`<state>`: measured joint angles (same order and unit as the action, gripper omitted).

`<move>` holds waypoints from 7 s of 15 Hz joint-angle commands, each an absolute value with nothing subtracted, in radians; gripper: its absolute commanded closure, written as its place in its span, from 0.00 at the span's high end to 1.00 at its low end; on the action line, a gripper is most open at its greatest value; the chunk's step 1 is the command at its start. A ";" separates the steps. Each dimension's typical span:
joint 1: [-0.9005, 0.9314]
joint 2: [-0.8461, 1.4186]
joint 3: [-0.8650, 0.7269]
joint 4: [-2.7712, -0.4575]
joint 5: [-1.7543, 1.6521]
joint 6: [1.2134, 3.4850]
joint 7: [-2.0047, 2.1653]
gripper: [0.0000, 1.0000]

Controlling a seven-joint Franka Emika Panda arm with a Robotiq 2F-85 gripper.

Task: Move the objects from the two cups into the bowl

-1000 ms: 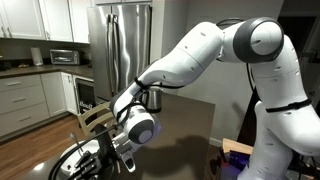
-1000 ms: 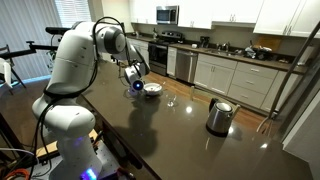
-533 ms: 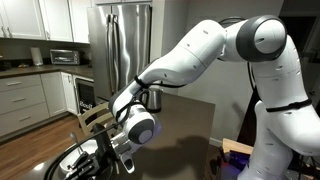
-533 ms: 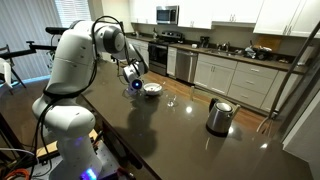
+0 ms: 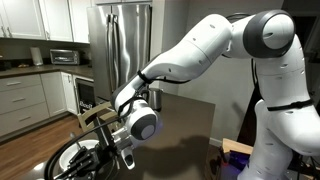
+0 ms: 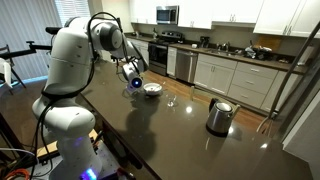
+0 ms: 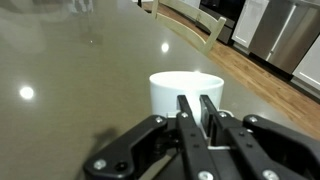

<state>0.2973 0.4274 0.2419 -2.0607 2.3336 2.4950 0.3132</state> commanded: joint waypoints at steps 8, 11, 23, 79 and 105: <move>0.294 0.426 0.243 -2.062 2.331 2.493 0.316 0.15; 0.294 0.426 0.243 -2.062 2.331 2.493 0.316 0.15; 0.270 0.380 0.243 -2.118 2.325 2.439 0.330 0.06; 0.449 0.264 0.020 -2.089 2.599 2.855 -0.437 0.15; 0.986 0.365 -0.534 -1.931 2.600 3.061 -0.807 0.06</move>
